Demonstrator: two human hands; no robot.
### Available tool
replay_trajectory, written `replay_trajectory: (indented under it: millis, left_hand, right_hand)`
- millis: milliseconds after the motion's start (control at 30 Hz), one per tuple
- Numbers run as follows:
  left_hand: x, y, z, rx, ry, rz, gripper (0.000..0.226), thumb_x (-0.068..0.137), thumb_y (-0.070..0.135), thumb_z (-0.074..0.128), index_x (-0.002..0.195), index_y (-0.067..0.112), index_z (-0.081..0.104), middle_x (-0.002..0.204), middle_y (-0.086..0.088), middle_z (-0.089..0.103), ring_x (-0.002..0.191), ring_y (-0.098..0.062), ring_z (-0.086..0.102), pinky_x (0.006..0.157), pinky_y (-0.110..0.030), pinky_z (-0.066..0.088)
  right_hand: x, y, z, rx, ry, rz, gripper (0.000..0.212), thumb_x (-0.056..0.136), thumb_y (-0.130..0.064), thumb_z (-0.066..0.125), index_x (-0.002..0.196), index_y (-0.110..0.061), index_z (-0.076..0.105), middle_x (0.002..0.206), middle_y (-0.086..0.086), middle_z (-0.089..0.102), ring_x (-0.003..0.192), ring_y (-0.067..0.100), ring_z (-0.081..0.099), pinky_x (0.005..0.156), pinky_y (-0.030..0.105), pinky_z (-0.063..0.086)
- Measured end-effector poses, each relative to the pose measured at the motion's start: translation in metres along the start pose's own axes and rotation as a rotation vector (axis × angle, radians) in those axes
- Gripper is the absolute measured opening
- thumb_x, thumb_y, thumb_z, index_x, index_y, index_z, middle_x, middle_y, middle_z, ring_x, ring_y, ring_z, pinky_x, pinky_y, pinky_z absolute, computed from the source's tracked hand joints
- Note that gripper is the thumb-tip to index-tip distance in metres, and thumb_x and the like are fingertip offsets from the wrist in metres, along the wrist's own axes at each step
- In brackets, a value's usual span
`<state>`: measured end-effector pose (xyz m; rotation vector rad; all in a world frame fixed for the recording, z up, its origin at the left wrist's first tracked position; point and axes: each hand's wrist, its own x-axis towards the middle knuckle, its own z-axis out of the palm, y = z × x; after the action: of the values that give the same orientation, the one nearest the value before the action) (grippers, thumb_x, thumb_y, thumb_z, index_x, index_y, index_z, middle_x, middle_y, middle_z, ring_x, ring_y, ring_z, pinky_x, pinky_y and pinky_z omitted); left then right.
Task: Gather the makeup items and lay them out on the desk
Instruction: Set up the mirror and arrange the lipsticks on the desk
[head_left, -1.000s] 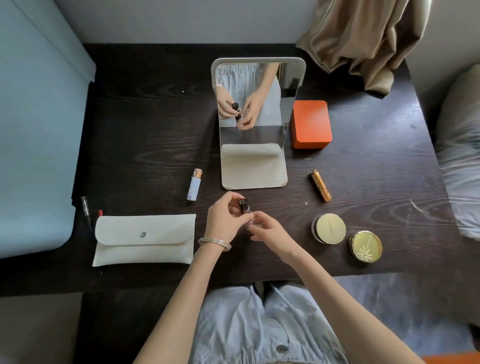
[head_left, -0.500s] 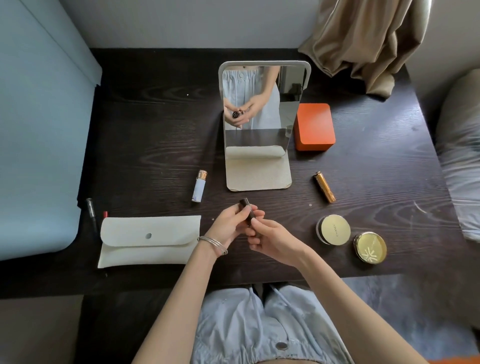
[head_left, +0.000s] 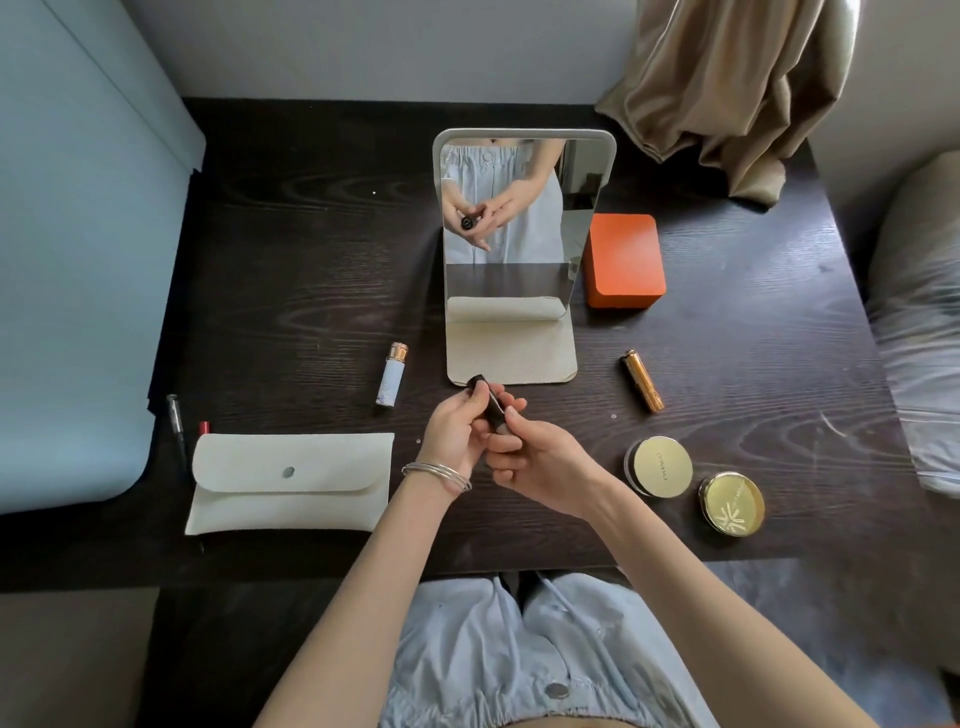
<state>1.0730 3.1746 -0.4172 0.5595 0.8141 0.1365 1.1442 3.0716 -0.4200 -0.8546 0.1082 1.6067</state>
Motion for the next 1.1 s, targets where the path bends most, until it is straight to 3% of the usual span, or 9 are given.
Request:
replay_trajectory:
  millis: [233, 367, 433, 533, 667, 767, 833, 1000, 1100]
  left_hand:
    - [0.007, 0.002, 0.017, -0.033, 0.177, 0.064, 0.025, 0.097, 0.014, 0.046, 0.076, 0.004, 0.058, 0.063, -0.005, 0.067, 0.076, -0.019, 0.068, 0.072, -0.027, 0.055]
    - [0.013, 0.003, 0.017, 0.133, 0.406, 0.140, 0.017, 0.091, 0.016, 0.057, 0.075, 0.009, 0.059, 0.071, -0.007, 0.066, 0.072, -0.016, 0.063, 0.068, -0.028, 0.050]
    - [0.017, 0.023, 0.006, 0.096, 0.454, 0.198, 0.012, 0.089, 0.017, 0.061, 0.079, 0.013, 0.055, 0.067, -0.001, 0.065, 0.073, -0.011, 0.063, 0.072, -0.027, 0.051]
    - [0.013, 0.043, -0.008, 0.123, 0.336, 0.199, 0.010, 0.093, 0.019, 0.055, 0.086, 0.013, 0.054, 0.061, 0.005, 0.066, 0.079, -0.013, 0.067, 0.075, -0.029, 0.053]
    - [-0.004, 0.036, -0.011, 0.061, 0.372, 0.157, 0.011, 0.089, 0.001, 0.053, 0.085, 0.011, 0.052, 0.074, -0.002, 0.053, 0.056, -0.008, 0.052, 0.059, -0.022, 0.051]
    - [-0.018, 0.028, -0.016, 0.220, 0.126, 0.070, 0.019, 0.076, 0.010, 0.070, 0.080, 0.015, 0.052, 0.074, 0.002, 0.052, 0.049, -0.004, 0.043, 0.055, -0.018, 0.045]
    - [-0.025, 0.026, -0.014, 0.355, -0.039, 0.060, 0.027, 0.067, 0.020, 0.074, 0.077, 0.015, 0.049, 0.080, 0.002, 0.066, 0.050, -0.007, 0.044, 0.057, -0.019, 0.047]
    - [-0.029, 0.019, -0.006, 0.490, 0.001, 0.188, 0.040, 0.054, 0.025, 0.081, 0.073, 0.015, 0.048, 0.087, -0.010, 0.073, 0.059, -0.022, 0.060, 0.059, -0.029, 0.053]
    - [-0.028, 0.013, -0.007, 0.575, 0.058, 0.279, 0.033, 0.061, 0.020, 0.081, 0.071, 0.017, 0.049, 0.086, -0.009, 0.073, 0.085, -0.020, 0.071, 0.072, -0.027, 0.056]
  right_hand:
    - [-0.001, -0.010, 0.011, -0.423, 0.191, -0.155, 0.039, 0.102, -0.027, 0.036, 0.073, -0.024, 0.061, 0.058, -0.011, 0.038, 0.053, 0.005, 0.026, 0.052, 0.018, 0.026]
    - [-0.004, 0.000, 0.008, -0.845, 0.394, -0.215, 0.024, 0.099, -0.023, 0.040, 0.081, -0.016, 0.053, 0.061, -0.010, 0.039, 0.051, 0.002, 0.032, 0.051, 0.018, 0.028]
    - [-0.011, 0.007, 0.001, -0.801, 0.397, -0.219, 0.022, 0.100, -0.023, 0.039, 0.096, -0.011, 0.057, 0.063, -0.009, 0.040, 0.053, 0.001, 0.035, 0.055, 0.019, 0.030]
    - [-0.020, 0.007, -0.005, -0.656, 0.294, -0.221, 0.026, 0.102, -0.023, 0.035, 0.112, -0.008, 0.054, 0.069, -0.005, 0.043, 0.059, 0.007, 0.036, 0.062, 0.022, 0.033]
    - [-0.020, 0.006, -0.002, -0.522, 0.131, -0.261, 0.024, 0.101, -0.021, 0.039, 0.119, -0.010, 0.050, 0.081, -0.003, 0.060, 0.068, 0.008, 0.045, 0.064, 0.020, 0.039]
    - [-0.022, 0.006, -0.001, -0.388, 0.034, -0.273, 0.021, 0.095, -0.022, 0.047, 0.112, -0.010, 0.051, 0.086, 0.002, 0.064, 0.072, 0.011, 0.045, 0.066, 0.020, 0.038]
    - [-0.022, 0.006, -0.001, -0.338, -0.025, -0.259, 0.017, 0.092, -0.019, 0.048, 0.106, -0.011, 0.053, 0.089, 0.004, 0.063, 0.075, 0.011, 0.047, 0.067, 0.021, 0.038]
    - [-0.022, 0.010, -0.004, -0.428, -0.021, -0.264, 0.022, 0.086, -0.016, 0.059, 0.107, -0.010, 0.054, 0.100, 0.005, 0.063, 0.085, 0.014, 0.052, 0.074, 0.024, 0.041]
    - [-0.022, 0.013, -0.008, -0.510, 0.079, -0.288, 0.032, 0.084, -0.017, 0.062, 0.115, -0.010, 0.058, 0.103, 0.000, 0.062, 0.094, 0.014, 0.055, 0.085, 0.032, 0.044]
